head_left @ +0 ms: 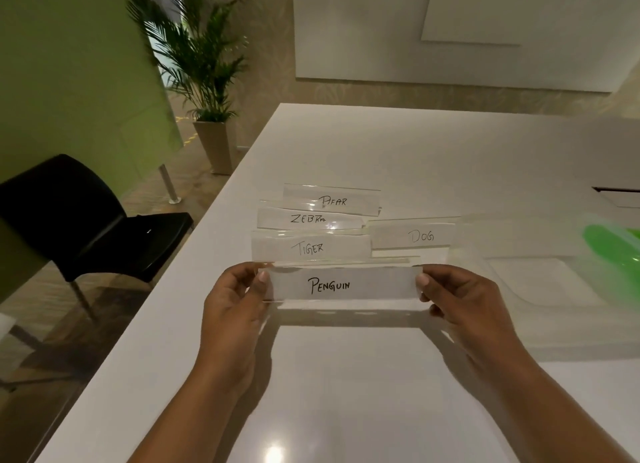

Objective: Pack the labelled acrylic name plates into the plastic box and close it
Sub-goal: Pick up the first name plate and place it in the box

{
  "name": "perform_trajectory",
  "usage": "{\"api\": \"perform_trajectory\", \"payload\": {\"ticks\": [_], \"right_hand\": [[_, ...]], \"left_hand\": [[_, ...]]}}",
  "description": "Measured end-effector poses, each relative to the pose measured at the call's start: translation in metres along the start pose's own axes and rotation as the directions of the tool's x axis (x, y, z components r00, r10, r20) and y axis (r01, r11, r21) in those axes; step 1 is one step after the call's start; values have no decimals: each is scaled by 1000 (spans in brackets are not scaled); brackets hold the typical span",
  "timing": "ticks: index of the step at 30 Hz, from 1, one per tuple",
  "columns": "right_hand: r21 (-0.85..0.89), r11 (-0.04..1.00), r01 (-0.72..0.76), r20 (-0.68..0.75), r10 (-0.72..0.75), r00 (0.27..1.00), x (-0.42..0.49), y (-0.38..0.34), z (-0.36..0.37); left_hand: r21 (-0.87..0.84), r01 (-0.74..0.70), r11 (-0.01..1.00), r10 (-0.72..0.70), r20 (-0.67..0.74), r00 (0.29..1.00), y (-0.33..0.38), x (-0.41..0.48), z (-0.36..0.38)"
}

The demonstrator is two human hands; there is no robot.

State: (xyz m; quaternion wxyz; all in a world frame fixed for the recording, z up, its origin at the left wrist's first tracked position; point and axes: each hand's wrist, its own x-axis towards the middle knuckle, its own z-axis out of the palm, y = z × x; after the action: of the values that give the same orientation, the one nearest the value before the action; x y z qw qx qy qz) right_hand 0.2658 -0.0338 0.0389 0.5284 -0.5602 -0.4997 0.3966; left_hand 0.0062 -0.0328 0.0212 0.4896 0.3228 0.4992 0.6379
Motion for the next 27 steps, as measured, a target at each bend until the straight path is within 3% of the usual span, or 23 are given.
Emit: {"api": "perform_trajectory", "payload": {"ticks": [4,11,18,20,23,27], "right_hand": [[69,997,-30,-31,32,999,-16,-9,-1],[201,976,-79,-40,89,995,-35,-29,-8],[249,968,-4,-132,38,991,-50,-38,-15],[218,976,21,-150,12,989,-53,-39,-16],[198,979,48,-185,-11,983,-53,-41,-19],[186,981,48,-221,-6,975,-53,-44,-27]], "left_hand": [[-207,95,974,-80,77,994,5,-21,14],[-323,122,939,-95,97,991,23,-39,23],[-337,87,937,-60,91,994,36,-53,29],[-290,52,955,-23,104,994,37,-56,29],[-81,-90,993,102,154,983,39,-58,26],[236,-255,938,185,280,942,46,-53,14]]}}
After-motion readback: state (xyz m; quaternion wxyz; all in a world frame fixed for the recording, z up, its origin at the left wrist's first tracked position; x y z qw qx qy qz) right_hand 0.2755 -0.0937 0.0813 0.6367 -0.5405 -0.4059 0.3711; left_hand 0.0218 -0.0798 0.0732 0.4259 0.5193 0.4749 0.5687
